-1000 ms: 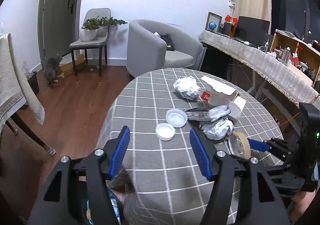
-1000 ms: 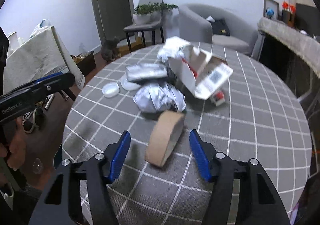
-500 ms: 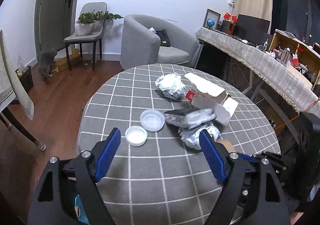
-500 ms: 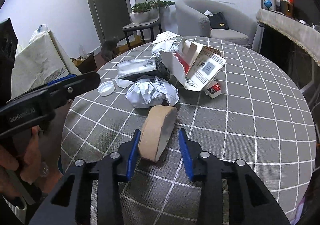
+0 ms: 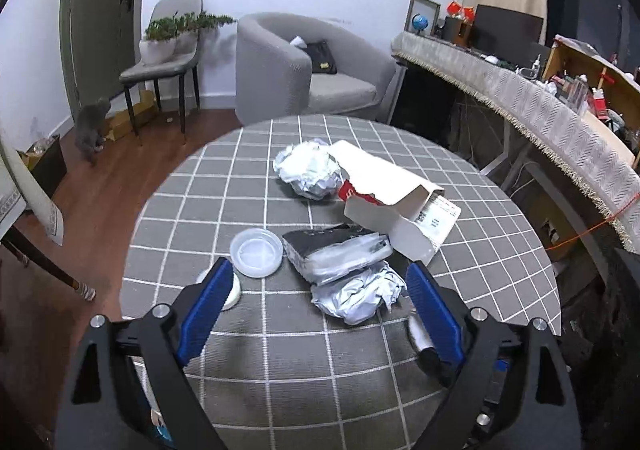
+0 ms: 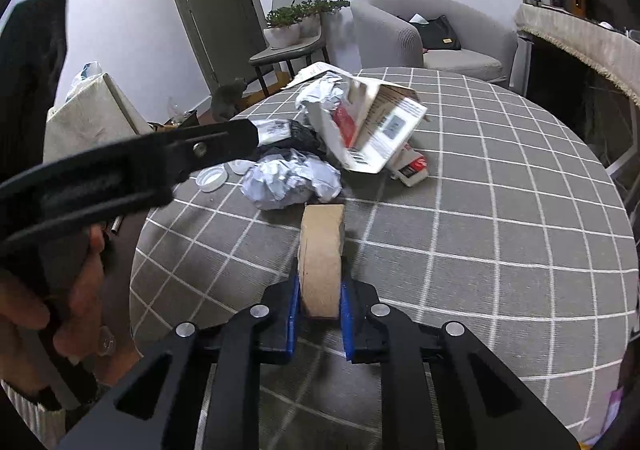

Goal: Collect trash
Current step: 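Grasp the clear plastic bag with the left tool while the right tool holds the tape roll, then drop the plastic bag into the teal bin with the left tool while the right tool carries the roll, then lower the tape roll into the teal bin and open the right tool, then withdraw both open tools from the bin toward the table, then grasp the white SanDisk box with the right tool while the left tool grasps a white plastic lid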

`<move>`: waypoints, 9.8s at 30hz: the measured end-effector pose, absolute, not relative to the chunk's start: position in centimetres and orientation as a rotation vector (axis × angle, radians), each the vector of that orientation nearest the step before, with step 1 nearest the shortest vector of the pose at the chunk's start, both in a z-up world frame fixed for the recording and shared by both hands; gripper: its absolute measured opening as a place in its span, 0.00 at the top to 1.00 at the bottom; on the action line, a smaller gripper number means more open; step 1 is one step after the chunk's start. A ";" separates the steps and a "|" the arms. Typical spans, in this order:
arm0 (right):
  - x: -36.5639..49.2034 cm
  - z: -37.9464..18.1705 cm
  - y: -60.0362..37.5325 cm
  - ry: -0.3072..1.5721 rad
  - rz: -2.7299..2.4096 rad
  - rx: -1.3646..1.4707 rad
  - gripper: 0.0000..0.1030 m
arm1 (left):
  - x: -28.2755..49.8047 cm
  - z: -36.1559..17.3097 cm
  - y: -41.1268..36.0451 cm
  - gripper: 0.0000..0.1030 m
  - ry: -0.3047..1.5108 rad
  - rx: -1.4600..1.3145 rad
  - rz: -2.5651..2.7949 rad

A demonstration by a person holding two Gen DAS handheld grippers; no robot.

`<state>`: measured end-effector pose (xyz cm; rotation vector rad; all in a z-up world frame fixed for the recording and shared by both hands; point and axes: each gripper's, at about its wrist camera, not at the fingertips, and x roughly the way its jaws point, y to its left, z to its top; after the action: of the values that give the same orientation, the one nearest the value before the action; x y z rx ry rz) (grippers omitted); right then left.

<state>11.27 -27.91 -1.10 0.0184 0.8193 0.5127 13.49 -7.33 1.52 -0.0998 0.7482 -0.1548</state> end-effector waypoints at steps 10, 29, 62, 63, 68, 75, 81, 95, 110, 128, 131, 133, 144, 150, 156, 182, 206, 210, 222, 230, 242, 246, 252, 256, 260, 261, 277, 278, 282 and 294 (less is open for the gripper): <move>11.0 -1.0 -29.8 0.813 0.520 0.042 0.84 | 14.9 1.4 -9.0 0.13 0.762 -0.064 -0.140; 11.4 -1.2 -29.9 0.831 0.536 0.047 0.84 | 16.1 0.4 -9.3 0.44 0.748 -0.044 -0.116; 10.9 3.1 -23.1 0.701 0.628 0.066 0.84 | 8.5 1.0 -1.4 0.46 0.594 -0.106 -0.110; 10.8 3.2 -22.7 0.697 0.633 0.062 0.84 | 8.2 0.9 -1.2 0.46 0.592 -0.103 -0.110; 10.3 3.3 -20.8 0.682 0.656 0.045 0.84 | 7.1 0.8 0.4 0.46 0.583 -0.103 -0.114; 10.1 3.0 -18.8 0.686 0.686 0.056 0.84 | 5.6 0.8 3.5 0.46 0.579 -0.103 -0.083; 9.4 3.0 -16.1 0.687 0.724 0.026 0.84 | 4.5 1.0 6.0 0.46 0.579 -0.105 -0.054; 8.2 1.9 -8.3 0.716 0.826 -0.057 0.84 | 4.1 -2.8 12.8 0.46 0.741 -0.125 0.032; 7.0 -1.7 -1.2 0.825 0.865 -0.172 0.84 | 3.6 -10.2 19.4 0.46 1.077 -0.223 0.073; 6.8 -6.4 4.0 0.942 0.863 -0.259 0.84 | 2.1 -10.4 21.8 0.36 1.110 -0.209 0.057; 6.8 -7.1 4.3 0.961 0.863 -0.264 0.84 | 2.0 -9.5 22.2 0.37 1.066 -0.222 0.059; 6.9 -7.5 4.6 0.975 0.861 -0.267 0.84 | 1.7 -8.6 22.5 0.38 1.023 -0.230 0.064; 7.1 -10.5 6.2 1.063 0.857 -0.293 0.84 | 0.3 -4.3 24.4 0.46 0.815 -0.295 0.061; 7.1 -12.7 7.0 1.103 0.828 -0.348 0.84 | -0.5 -1.9 23.9 0.51 0.724 -0.288 0.041; 7.3 -15.0 7.7 1.122 0.778 -0.426 0.83 | -0.9 0.6 23.6 0.53 0.625 -0.335 -0.021; 5.3 -12.0 6.8 1.031 0.848 -0.439 0.50 | -0.8 4.8 22.0 0.64 0.502 -0.311 -0.001; 7.0 0.7 -5.4 0.714 0.776 -0.237 0.37 | 3.8 4.5 14.9 0.54 0.538 -0.255 -0.061; 8.3 1.7 -8.4 0.685 0.728 -0.186 0.34 | 4.7 4.1 13.3 0.47 0.552 -0.238 -0.077; 11.1 3.6 -15.4 0.624 0.626 -0.100 0.34 | 7.8 2.6 8.4 0.44 0.608 -0.168 -0.154; 12.6 4.7 -19.4 0.592 0.579 -0.030 0.34 | 9.8 1.4 5.4 0.44 0.651 -0.117 -0.212; 15.8 4.5 -24.0 0.625 0.558 0.060 0.45 | 12.5 -1.0 2.3 0.44 0.717 -0.048 -0.269; 16.9 4.1 -25.4 0.645 0.537 0.091 0.53 | 13.0 -1.5 1.5 0.45 0.729 -0.035 -0.282; 17.8 3.6 -25.8 0.680 0.511 0.081 0.61 | 13.5 -2.3 0.7 0.56 0.752 -0.009 -0.297; 18.3 3.2 -25.6 0.697 0.499 0.066 0.65 | 13.8 -2.3 0.2 0.59 0.756 -0.004 -0.314; 18.8 2.9 -25.3 0.707 0.489 0.054 0.67 | 14.0 -2.3 0.1 0.64 0.759 -0.004 -0.318; 18.9 2.8 -25.3 0.708 0.486 0.053 0.68 | 14.1 -2.3 0.1 0.66 0.760 -0.005 -0.321; 21.3 2.2 -23.4 0.720 0.476 0.037 0.81 | 14.7 -2.3 1.0 0.68 0.757 -0.057 -0.356; 21.5 2.2 -23.3 0.719 0.471 0.037 0.82 | 14.7 -2.4 1.2 0.68 0.757 -0.064 -0.361; 22.0 2.1 -22.9 0.713 0.449 0.030 0.92 | 15.0 -2.3 1.7 0.68 0.758 -0.084 -0.373; 21.0 3.8 -22.2 0.631 0.401 -0.019 0.99 | 14.0 -1.6 3.0 0.68 0.739 -0.122 -0.365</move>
<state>21.02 -22.24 3.79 -0.0186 0.6310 0.4012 13.96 2.97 -1.64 -0.1216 0.7389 -0.3652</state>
